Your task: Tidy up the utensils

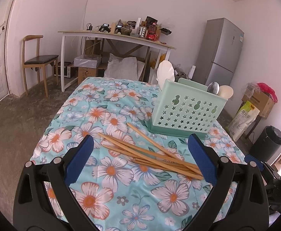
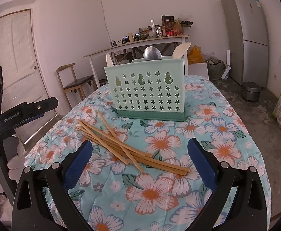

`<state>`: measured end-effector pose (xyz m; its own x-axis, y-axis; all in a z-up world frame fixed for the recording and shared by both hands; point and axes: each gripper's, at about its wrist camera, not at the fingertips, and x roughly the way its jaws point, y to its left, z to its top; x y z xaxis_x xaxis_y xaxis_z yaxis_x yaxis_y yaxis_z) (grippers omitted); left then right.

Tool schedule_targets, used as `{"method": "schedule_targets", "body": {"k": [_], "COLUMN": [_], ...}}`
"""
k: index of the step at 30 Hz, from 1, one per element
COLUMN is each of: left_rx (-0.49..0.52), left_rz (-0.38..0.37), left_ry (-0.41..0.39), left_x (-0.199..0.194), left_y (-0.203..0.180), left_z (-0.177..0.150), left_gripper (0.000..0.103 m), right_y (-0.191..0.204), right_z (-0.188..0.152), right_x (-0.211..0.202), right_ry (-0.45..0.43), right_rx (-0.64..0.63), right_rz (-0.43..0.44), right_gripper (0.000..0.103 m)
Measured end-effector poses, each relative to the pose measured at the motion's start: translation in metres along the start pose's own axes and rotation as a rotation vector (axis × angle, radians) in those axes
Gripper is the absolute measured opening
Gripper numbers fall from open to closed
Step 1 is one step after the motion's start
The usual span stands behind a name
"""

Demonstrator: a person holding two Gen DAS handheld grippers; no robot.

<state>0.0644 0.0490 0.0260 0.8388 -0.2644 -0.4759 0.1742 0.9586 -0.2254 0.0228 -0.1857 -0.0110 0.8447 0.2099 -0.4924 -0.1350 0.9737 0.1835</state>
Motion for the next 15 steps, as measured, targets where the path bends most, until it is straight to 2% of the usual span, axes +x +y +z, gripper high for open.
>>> {"method": "schedule_targets", "body": {"k": [10, 15], "left_rx": [-0.013, -0.059], "left_rz": [0.003, -0.006], "left_ry": [0.01, 0.063], "left_x": [0.003, 0.012], "left_y": [0.005, 0.014], "left_z": [-0.006, -0.013], "left_gripper": [0.095, 0.095], "right_y": [-0.002, -0.014], "right_z": [-0.001, -0.004], "right_x": [0.004, 0.008], "right_ry": [0.027, 0.061], "right_rx": [0.0, 0.034], "right_rz": [0.012, 0.017], "right_gripper": [0.096, 0.096]}}
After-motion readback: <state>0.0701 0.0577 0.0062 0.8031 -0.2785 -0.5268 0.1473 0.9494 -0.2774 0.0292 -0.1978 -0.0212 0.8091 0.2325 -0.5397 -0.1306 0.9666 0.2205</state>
